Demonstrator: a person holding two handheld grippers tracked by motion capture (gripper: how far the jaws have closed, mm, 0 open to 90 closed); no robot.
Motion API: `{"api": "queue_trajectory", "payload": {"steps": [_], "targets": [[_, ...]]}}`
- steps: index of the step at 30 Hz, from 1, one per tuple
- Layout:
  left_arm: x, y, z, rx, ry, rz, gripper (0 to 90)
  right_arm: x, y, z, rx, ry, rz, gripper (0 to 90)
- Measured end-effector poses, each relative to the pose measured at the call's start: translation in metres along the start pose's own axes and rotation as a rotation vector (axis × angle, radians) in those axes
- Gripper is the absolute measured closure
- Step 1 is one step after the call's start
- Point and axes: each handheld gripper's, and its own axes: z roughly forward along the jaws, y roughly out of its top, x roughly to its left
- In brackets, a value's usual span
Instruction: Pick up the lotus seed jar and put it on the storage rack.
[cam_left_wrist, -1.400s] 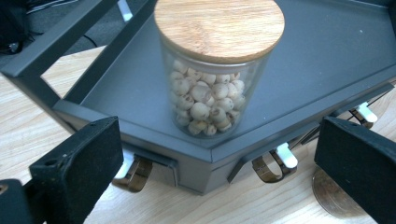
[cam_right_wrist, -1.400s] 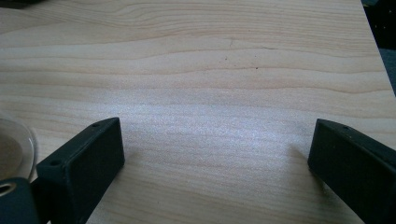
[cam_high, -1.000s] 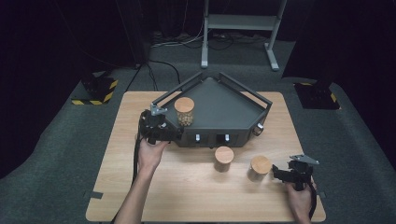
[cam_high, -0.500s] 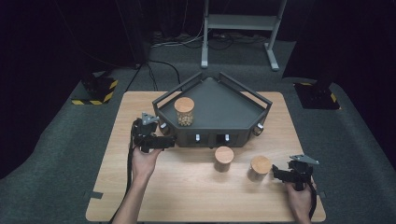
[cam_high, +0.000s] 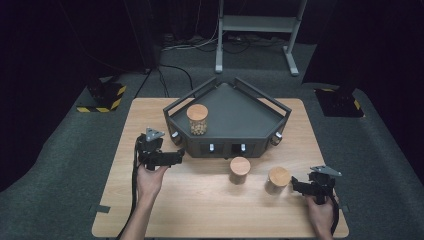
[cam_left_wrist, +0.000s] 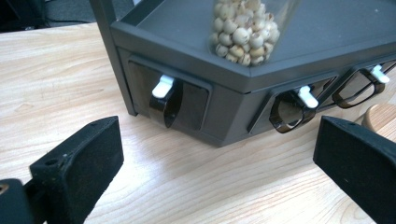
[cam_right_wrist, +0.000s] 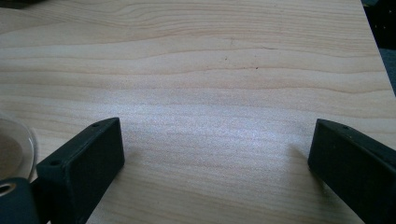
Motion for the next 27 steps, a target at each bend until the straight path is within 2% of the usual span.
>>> {"api": "queue_trajectory", "payload": {"steps": [9,13,27], "targets": [[0.003,-0.011,0.002,0.01,0.007,-0.009,1.7,0.0,0.0,0.0,0.0,0.0,-0.001,2.3],[0.006,-0.016,0.005,0.014,-0.001,-0.029,1.7,0.0,0.0,0.0,0.0,0.0,-0.001,2.2],[0.004,-0.028,0.016,0.038,-0.001,-0.026,1.8,0.0,0.0,0.0,0.001,0.0,-0.001,2.2]]}}
